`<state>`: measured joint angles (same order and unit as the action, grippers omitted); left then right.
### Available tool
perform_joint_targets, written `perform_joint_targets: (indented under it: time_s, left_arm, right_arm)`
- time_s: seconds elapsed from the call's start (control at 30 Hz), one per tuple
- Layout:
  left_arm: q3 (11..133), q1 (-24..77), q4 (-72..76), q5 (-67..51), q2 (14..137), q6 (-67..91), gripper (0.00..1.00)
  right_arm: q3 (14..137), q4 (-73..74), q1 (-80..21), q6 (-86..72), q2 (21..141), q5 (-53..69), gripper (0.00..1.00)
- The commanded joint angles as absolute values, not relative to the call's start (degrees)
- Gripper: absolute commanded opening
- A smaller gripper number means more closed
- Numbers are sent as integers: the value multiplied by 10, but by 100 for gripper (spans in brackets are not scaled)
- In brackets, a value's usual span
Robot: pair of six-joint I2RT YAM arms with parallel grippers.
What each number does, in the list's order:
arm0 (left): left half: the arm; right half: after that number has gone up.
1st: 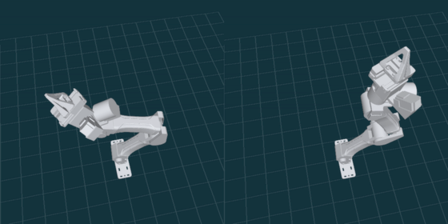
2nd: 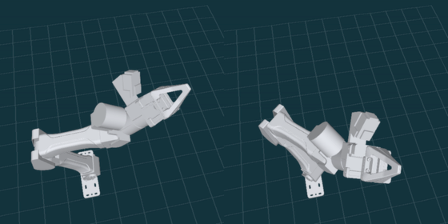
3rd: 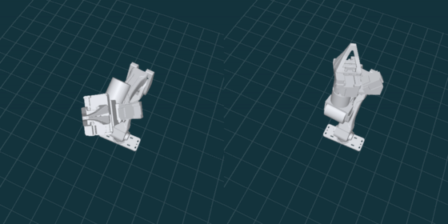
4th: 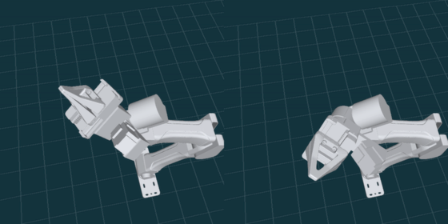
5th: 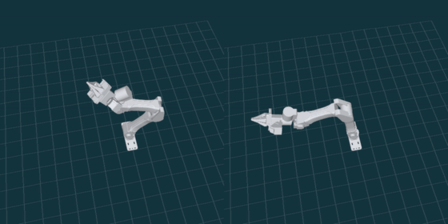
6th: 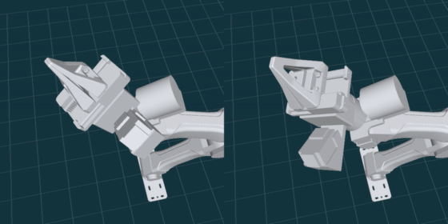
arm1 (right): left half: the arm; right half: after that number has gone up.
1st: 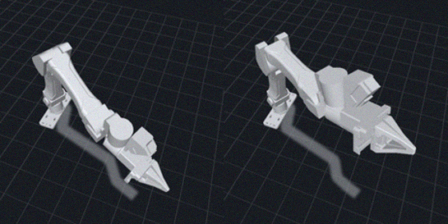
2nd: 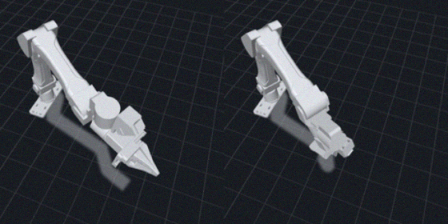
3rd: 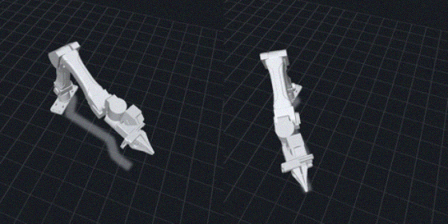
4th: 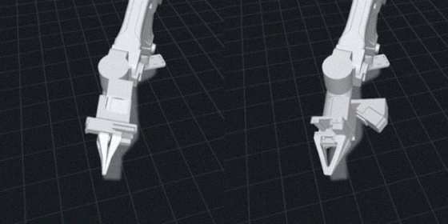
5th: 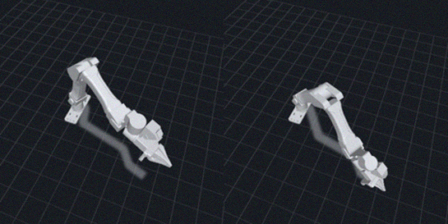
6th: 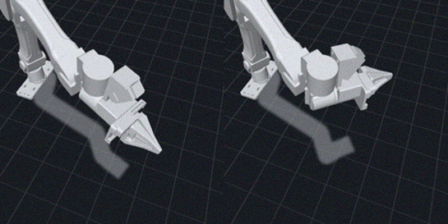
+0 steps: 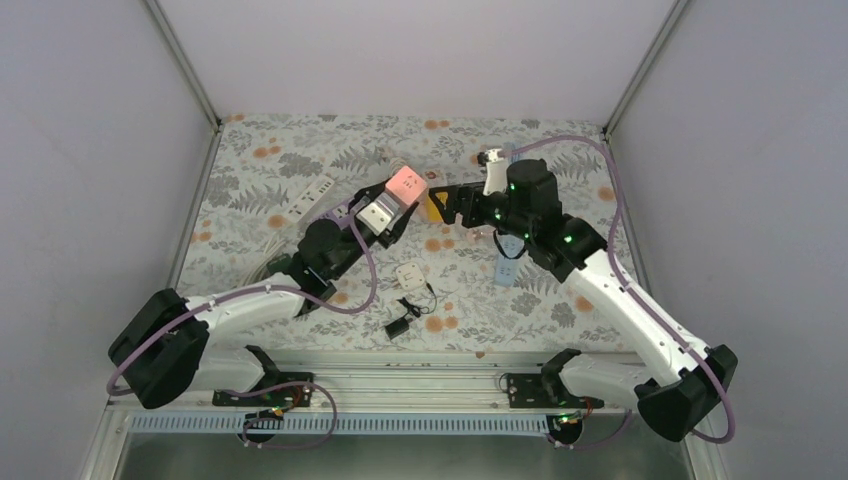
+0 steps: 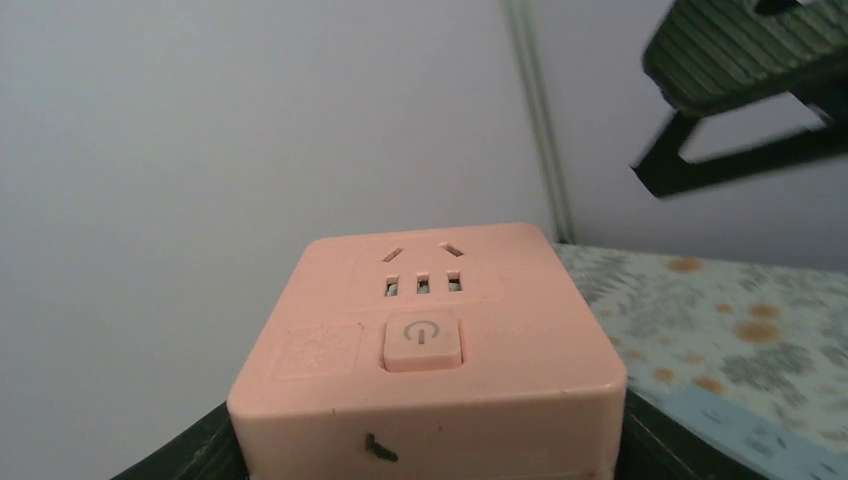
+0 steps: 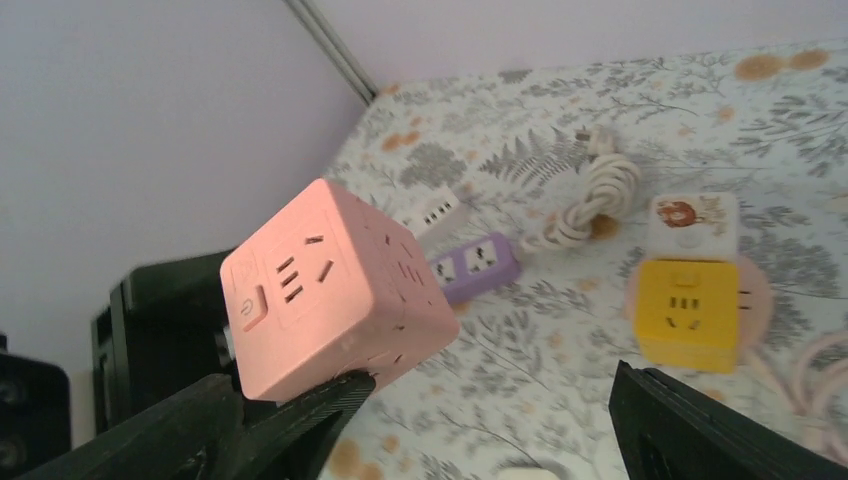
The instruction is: Insert the plug
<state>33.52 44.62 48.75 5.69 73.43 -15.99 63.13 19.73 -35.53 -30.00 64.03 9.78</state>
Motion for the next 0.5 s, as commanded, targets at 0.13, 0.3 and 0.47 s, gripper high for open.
perform_joint_targets:
  time_s: [0.13, 0.3, 0.47]
  left_arm:
    - [363, 405, 375, -178, 724, -192, 55]
    - [387, 403, 322, -239, 736, -241, 57]
    - [414, 404, 269, -280, 757, -282, 57]
  right_arm:
    - [706, 399, -355, -87, 665, 94, 95]
    - [709, 401, -359, -84, 679, 134, 97]
    - [690, 386, -360, -106, 690, 209, 98]
